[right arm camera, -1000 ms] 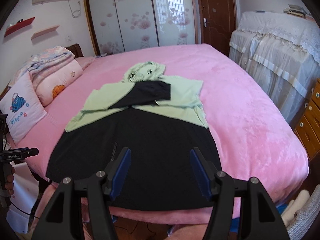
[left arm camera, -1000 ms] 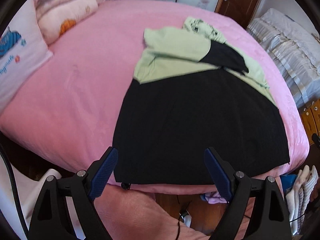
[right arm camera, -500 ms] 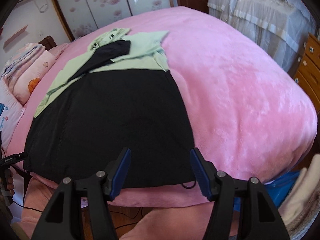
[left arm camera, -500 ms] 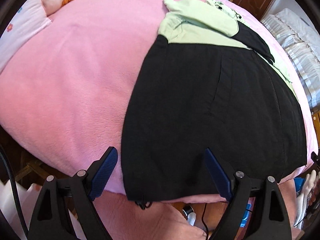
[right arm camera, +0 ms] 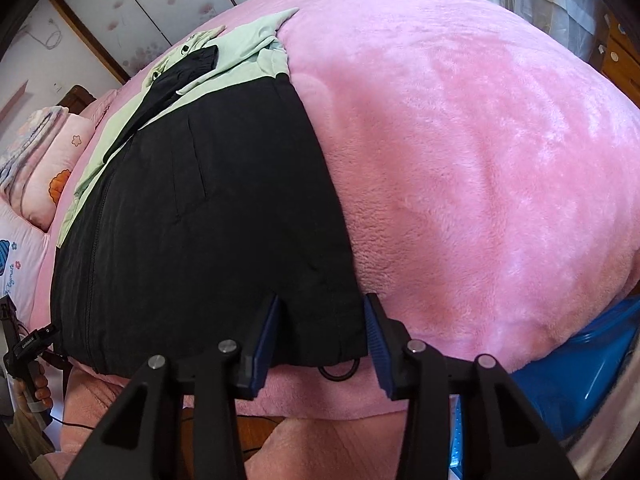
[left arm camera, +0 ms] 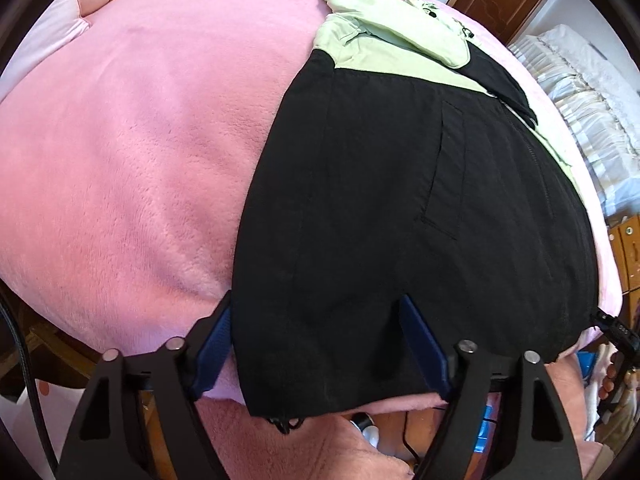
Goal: Fold large clothes
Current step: 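Reach both grippers to the black hem and grasp it, then lift the black hem with both grippers and fold it toward the hood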
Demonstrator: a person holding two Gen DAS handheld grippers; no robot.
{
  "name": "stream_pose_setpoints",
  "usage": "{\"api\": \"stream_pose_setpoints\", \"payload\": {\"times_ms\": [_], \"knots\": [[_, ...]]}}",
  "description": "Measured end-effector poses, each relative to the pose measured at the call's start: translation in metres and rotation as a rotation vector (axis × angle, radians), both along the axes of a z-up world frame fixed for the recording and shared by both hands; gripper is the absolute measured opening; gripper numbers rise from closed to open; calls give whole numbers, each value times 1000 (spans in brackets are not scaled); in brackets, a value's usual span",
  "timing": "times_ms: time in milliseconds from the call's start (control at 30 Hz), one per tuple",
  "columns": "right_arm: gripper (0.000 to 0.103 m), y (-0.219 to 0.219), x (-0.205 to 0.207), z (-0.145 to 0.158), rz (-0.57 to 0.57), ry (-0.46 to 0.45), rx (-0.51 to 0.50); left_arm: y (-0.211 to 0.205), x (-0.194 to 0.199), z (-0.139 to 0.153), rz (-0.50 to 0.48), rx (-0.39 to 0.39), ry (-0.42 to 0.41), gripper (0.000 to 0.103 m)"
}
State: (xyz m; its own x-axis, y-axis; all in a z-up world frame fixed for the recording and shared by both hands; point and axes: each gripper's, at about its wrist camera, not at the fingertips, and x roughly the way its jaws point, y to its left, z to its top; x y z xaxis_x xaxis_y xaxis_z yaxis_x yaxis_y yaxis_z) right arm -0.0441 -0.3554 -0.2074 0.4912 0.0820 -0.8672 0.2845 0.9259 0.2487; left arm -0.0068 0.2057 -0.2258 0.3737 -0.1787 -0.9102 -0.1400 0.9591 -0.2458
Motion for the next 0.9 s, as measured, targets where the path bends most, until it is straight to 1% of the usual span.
{"api": "stream_pose_setpoints", "payload": {"times_ms": [100,200,267,300,367,400,500,533,567,600,633,667,733,800,833,900], "knots": [[42,-1,-2,6,-5,-13,-25,3,-6,3,7,-33,-1,76],[44,-3,1,3,-7,-10,-19,6,-8,2,16,-58,-3,76],[50,-3,5,-1,-5,-6,-15,7,-9,1,22,-61,3,76],[52,-1,7,-2,2,-4,-13,9,-11,0,21,-58,10,76],[62,2,8,-5,25,-2,-15,9,-14,-1,7,-47,15,80],[63,5,8,-6,37,0,-30,5,-13,-2,-2,-38,17,82],[64,12,10,-8,59,0,-71,-4,-11,-3,-16,6,21,81],[61,14,10,-9,65,1,-75,-7,-12,-2,-14,25,18,66],[48,15,10,-9,78,1,-65,-11,-12,1,-12,49,10,52],[40,17,10,-8,90,6,-53,-15,-13,6,-17,70,-3,18],[30,19,10,-5,95,5,-59,-18,-13,10,-21,90,-10,9],[23,21,9,-1,106,3,-64,-23,-13,16,-28,102,-17,9],[22,29,6,10,126,-8,-105,-30,-13,32,-36,68,-53,7],[21,32,3,25,135,-38,-96,-35,-9,47,-11,61,-68,7],[21,33,2,33,135,-59,-82,-36,-7,54,8,43,-76,7],[21,34,2,53,138,-109,-48,-34,0,73,49,-39,-108,7]]}}
